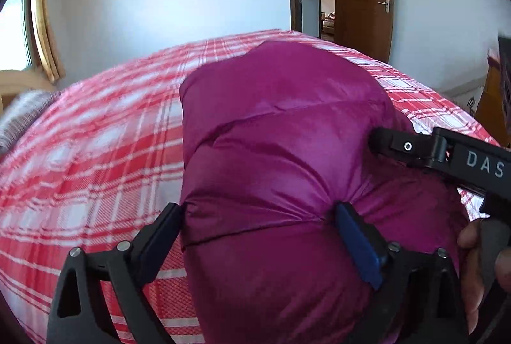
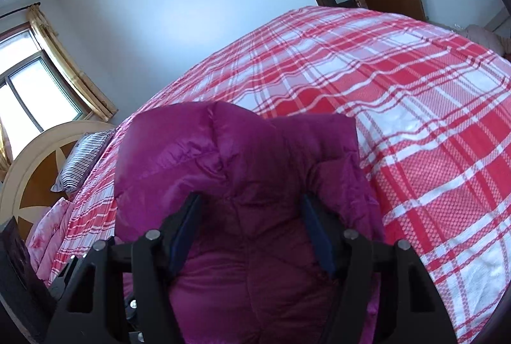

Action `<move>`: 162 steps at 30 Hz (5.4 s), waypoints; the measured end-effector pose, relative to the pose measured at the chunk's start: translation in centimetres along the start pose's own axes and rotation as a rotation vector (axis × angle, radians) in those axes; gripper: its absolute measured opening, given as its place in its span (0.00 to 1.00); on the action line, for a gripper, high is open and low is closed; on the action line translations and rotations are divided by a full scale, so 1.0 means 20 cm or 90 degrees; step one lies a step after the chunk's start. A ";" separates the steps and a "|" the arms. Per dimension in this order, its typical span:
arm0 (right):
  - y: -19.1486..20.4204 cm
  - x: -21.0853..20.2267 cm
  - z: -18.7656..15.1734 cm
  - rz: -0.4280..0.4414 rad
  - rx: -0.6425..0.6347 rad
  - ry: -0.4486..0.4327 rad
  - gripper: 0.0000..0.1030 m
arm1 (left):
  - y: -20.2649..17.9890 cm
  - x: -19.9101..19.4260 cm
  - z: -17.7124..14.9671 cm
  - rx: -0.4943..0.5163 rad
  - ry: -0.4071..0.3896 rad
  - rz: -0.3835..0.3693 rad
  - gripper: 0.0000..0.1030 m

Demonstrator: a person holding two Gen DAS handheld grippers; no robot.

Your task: Fold large clothes

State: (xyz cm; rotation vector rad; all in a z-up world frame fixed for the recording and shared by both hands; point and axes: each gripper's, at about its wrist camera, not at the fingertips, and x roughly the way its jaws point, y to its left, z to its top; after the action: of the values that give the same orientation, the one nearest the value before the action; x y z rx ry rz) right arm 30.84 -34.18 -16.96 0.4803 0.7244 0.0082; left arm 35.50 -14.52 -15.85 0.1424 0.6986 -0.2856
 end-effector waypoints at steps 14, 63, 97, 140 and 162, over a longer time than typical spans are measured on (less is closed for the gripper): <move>-0.04 0.07 -0.02 0.000 0.025 0.036 0.64 | 0.00 0.06 -0.02 -0.025 0.042 -0.022 0.99; 0.07 0.06 0.00 -0.059 -0.056 0.048 0.75 | 0.21 0.09 -0.03 -0.119 0.097 -0.165 0.99; -0.22 -0.04 -0.07 0.117 0.011 0.127 0.25 | 0.13 -0.06 -0.05 -0.107 0.059 -0.273 0.58; 1.23 0.01 -0.58 0.318 -0.175 0.211 0.21 | 1.16 -1.02 -0.56 -0.231 -0.051 -0.057 0.37; 1.52 0.34 -0.75 0.336 -0.218 0.321 0.21 | 1.46 -0.95 -0.84 -0.328 -0.002 -0.014 0.42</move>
State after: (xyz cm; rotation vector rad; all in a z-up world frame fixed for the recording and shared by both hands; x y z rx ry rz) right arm 31.16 0.48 -18.04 0.3280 1.0458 0.7589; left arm 20.29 21.11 -15.10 -0.3559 0.7508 -0.1201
